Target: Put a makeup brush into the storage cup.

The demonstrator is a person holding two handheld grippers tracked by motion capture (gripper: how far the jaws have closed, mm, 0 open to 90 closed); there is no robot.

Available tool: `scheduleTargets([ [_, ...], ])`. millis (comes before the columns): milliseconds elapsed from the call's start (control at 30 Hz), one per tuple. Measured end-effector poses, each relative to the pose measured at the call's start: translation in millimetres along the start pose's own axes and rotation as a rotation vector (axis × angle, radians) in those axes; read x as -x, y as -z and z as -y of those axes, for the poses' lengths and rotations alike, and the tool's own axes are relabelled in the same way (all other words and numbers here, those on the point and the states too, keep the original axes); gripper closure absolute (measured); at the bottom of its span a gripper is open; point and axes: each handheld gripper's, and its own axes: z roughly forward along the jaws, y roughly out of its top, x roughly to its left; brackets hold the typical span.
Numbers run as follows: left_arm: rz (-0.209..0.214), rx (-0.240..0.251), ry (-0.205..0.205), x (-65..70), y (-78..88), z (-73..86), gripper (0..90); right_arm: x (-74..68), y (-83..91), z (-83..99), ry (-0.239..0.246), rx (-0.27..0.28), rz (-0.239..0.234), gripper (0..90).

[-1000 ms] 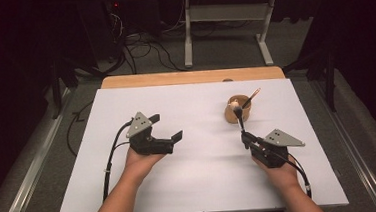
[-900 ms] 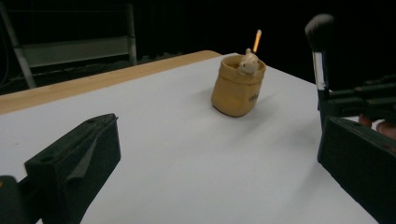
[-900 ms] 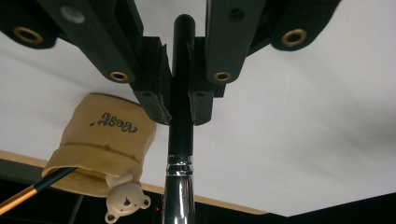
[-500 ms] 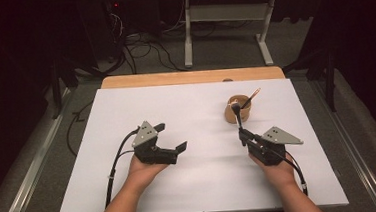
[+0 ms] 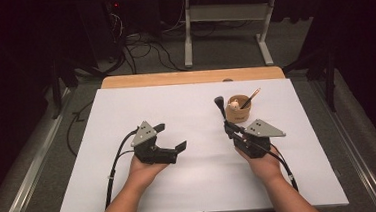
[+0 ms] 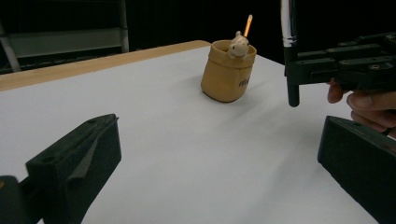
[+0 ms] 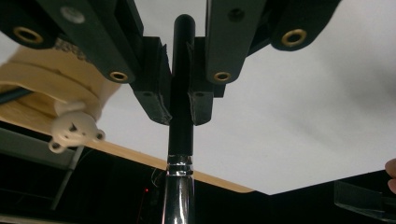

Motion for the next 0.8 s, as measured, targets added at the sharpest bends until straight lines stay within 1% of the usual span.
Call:
scheduleTargets([
  [67, 0.005, 0.005, 0.003, 0.1, 0.7, -0.4, 0.3, -4.1, -3.9, -2.7, -0.003, 0.011, -0.007, 81.9],
  [133, 0.009, 0.004, 0.0, 0.3, 1.2, -0.4, 0.3, -7.4, -6.9, -4.6, 0.009, 0.026, -0.019, 81.8],
  [200, 0.013, 0.002, 0.0, 0.5, 1.5, -0.1, 0.3, -11.7, -8.5, -5.6, 0.009, 0.032, -0.026, 81.8],
  [267, 0.01, 0.004, 0.0, 0.5, 2.1, 0.0, 0.3, -15.9, -9.5, -4.9, 0.008, 0.03, -0.032, 81.8],
  [300, 0.01, 0.005, 0.0, 0.4, 2.2, 0.0, 0.3, -17.3, -10.1, -4.2, 0.023, 0.029, -0.036, 81.8],
  [400, 0.013, 0.006, -0.001, 0.5, 2.3, 0.3, 0.6, -20.1, -10.8, -1.9, 0.027, 0.029, -0.042, 81.8],
  [433, 0.015, 0.007, -0.002, 0.7, 2.3, 0.4, 0.9, -21.2, -10.6, -0.8, 0.02, 0.024, -0.042, 81.8],
  [467, 0.016, 0.008, -0.001, 1.0, 2.1, 0.5, 1.0, -21.4, -10.9, 0.1, 0.025, 0.029, -0.045, 81.8],
  [500, 0.018, 0.009, 0.0, 1.4, 1.9, 0.4, 1.2, -22.8, -10.4, 2.0, 0.007, 0.027, -0.049, 81.8],
  [533, 0.021, 0.012, 0.001, 1.7, 1.9, 0.3, 1.4, -22.8, -10.5, 3.3, 0.011, 0.034, -0.051, 81.8],
  [567, 0.022, 0.014, 0.0, 2.1, 2.0, 0.2, 1.5, -23.5, -10.3, 4.4, 0.003, 0.036, -0.055, 81.9],
  [633, 0.024, 0.015, -0.001, 3.0, 2.1, 0.1, 1.7, -26.1, -9.2, 5.9, -0.003, 0.029, -0.059, 81.8],
  [700, 0.027, 0.014, -0.004, 4.2, 2.1, 0.2, 1.7, -28.4, -9.0, 7.0, 0.0, 0.035, -0.075, 81.8],
  [800, 0.035, 0.011, -0.002, 5.6, 2.0, 0.2, 1.7, -32.4, -8.7, 7.1, 0.008, 0.037, -0.081, 81.8],
])
